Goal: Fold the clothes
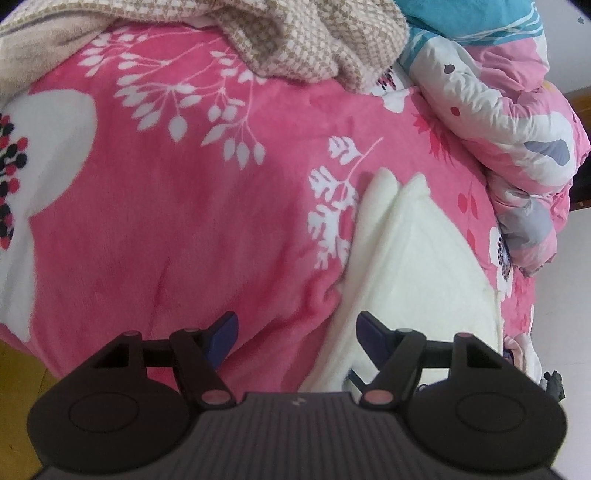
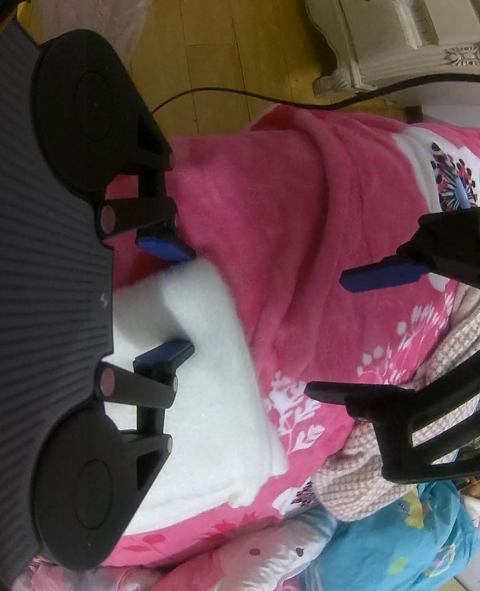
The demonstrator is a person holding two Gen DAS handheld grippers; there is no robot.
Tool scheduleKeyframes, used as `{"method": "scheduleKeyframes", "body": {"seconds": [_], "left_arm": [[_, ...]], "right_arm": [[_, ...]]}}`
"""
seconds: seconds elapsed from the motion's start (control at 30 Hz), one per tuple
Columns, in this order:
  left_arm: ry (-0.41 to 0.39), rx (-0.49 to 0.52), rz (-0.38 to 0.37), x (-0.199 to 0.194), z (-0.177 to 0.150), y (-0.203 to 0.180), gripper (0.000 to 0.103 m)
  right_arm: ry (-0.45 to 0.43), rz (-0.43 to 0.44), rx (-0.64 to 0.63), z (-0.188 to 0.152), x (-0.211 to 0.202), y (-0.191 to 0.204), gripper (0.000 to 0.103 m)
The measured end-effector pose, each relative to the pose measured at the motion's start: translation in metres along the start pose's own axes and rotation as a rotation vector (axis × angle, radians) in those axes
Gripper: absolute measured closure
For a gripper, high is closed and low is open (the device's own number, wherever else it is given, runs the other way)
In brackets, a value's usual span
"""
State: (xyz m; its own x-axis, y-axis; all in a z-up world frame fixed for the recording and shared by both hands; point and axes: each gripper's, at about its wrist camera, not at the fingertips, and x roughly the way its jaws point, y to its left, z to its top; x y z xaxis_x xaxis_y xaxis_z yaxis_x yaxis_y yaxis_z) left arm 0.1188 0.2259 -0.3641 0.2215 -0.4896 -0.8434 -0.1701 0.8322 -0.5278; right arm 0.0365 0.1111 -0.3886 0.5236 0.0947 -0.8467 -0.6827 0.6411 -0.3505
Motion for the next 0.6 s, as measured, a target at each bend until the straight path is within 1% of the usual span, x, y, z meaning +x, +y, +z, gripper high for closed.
{"method": "scheduleKeyframes", "body": {"seconds": [0.03, 0.1, 0.17, 0.23, 0.3, 0.4, 0.47, 0.5, 0.57, 0.6], "left_arm": [[0.002, -0.003, -0.001, 0.000, 0.000, 0.000, 0.032], [0.003, -0.006, -0.005, 0.000, 0.000, 0.001, 0.032], [0.004, -0.006, -0.011, 0.000, 0.000, 0.001, 0.032], [0.006, -0.008, -0.020, 0.001, 0.001, 0.001, 0.032], [0.018, -0.025, -0.043, 0.005, 0.004, 0.001, 0.032], [0.035, -0.092, -0.104, 0.014, 0.012, 0.000, 0.032], [0.050, -0.153, -0.184, 0.024, 0.020, -0.002, 0.030], [0.059, -0.184, -0.227, 0.029, 0.024, -0.003, 0.029], [0.087, -0.243, -0.300, 0.043, 0.032, -0.006, 0.023], [0.103, -0.272, -0.335, 0.051, 0.037, -0.008, 0.022]], "right_arm": [[-0.002, 0.001, 0.017, 0.000, -0.001, -0.002, 0.059], [-0.017, 0.021, 0.105, 0.000, -0.005, -0.014, 0.069], [-0.032, 0.048, 0.204, -0.002, -0.012, -0.029, 0.082], [-0.047, 0.078, 0.311, -0.005, -0.019, -0.044, 0.087], [-0.065, 0.107, 0.415, -0.008, -0.028, -0.059, 0.088], [-0.097, 0.141, 0.569, -0.020, -0.042, -0.078, 0.089], [-0.113, 0.164, 0.670, -0.027, -0.050, -0.092, 0.089], [-0.118, 0.168, 0.692, -0.029, -0.051, -0.094, 0.090], [-0.129, 0.177, 0.735, -0.032, -0.055, -0.099, 0.090], [-0.134, 0.182, 0.756, -0.034, -0.057, -0.101, 0.090]]}}
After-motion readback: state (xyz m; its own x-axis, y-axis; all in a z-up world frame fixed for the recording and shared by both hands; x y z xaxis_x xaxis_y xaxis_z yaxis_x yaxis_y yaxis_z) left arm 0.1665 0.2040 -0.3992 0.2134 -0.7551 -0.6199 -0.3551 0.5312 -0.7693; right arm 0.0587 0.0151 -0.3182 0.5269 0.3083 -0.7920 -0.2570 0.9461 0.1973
